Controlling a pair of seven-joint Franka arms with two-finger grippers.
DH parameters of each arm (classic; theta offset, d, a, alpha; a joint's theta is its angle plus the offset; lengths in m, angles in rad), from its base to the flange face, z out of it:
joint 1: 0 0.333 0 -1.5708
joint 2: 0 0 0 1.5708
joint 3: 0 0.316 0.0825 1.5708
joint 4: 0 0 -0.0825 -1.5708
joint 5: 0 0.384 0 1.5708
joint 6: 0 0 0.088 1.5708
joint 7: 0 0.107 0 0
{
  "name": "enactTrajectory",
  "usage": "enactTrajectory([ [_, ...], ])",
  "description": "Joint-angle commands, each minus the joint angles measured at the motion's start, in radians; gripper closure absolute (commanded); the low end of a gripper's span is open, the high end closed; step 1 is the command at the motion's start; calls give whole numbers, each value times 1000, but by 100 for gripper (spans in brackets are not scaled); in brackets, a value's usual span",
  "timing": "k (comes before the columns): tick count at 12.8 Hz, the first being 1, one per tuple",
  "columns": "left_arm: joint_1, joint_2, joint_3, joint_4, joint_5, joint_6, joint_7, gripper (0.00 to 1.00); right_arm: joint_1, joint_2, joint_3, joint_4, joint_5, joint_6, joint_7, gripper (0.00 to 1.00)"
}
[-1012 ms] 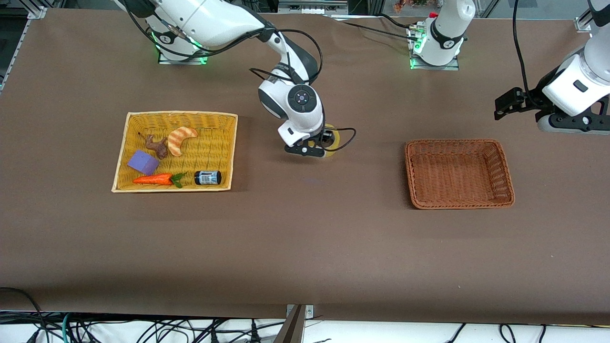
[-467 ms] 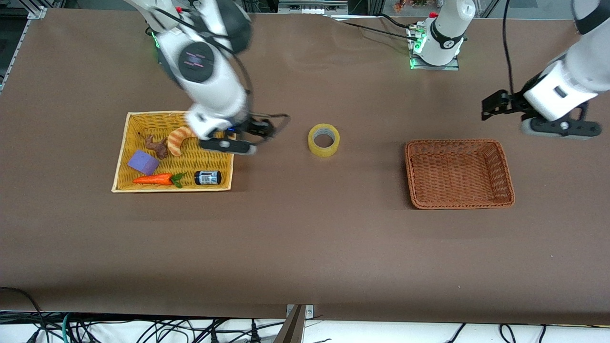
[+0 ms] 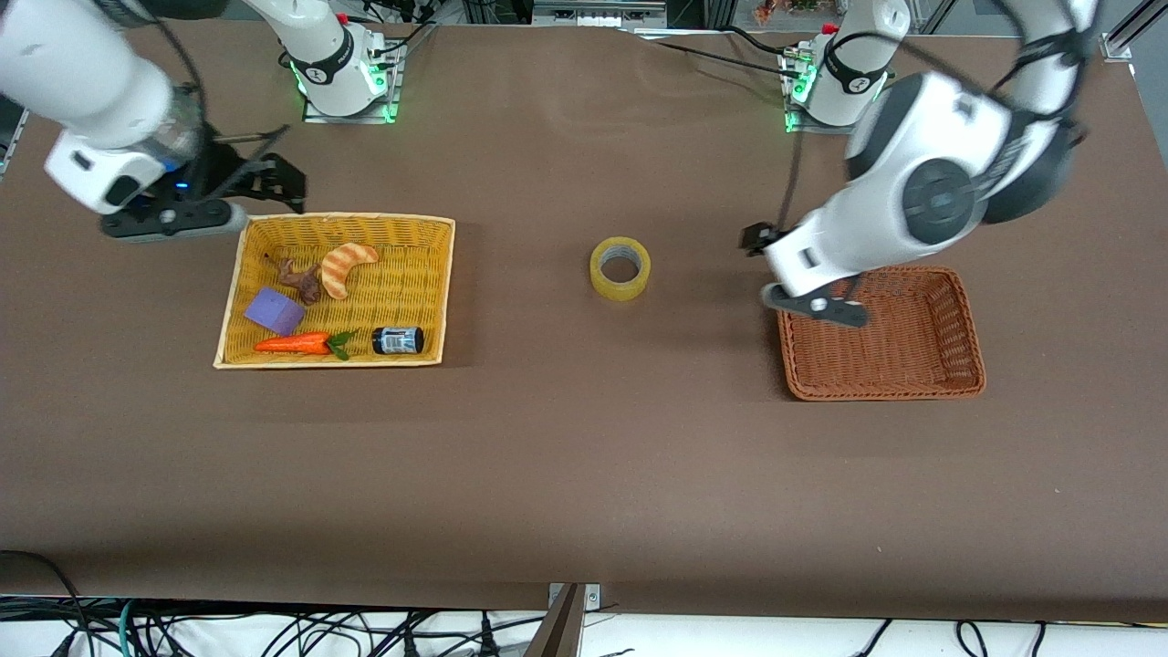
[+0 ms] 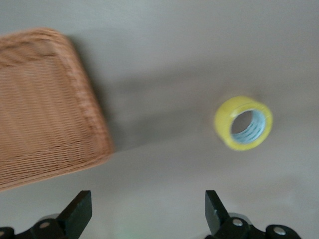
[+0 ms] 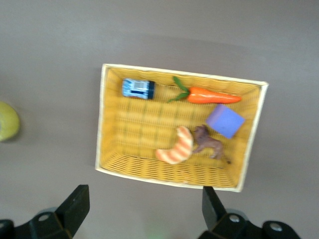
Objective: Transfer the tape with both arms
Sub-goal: 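Grasp the tape roll with the left gripper while the right gripper retracts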
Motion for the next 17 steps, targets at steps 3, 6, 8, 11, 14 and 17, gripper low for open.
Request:
enactTrajectory([
  [3,-168,150,-21,2,3,141,-183,0,1,-6,-24,-24,16,-8,-54,0],
  [6,-239,257,-21,2,25,242,-183,0,-1,-3,-31,-23,14,-12,-56,0],
  [8,-265,313,-21,-5,64,316,-183,0,-1,-3,-36,-23,13,-12,-56,0],
  [11,-288,363,-22,-28,153,408,-175,14,-1,-3,-57,-23,5,-12,-74,0],
  [14,-294,374,-22,-29,252,418,-166,36,-1,-3,-64,-23,5,-12,-83,0],
  [17,-293,377,-22,-31,252,409,-166,95,-1,-3,-64,-24,5,-13,-83,0],
])
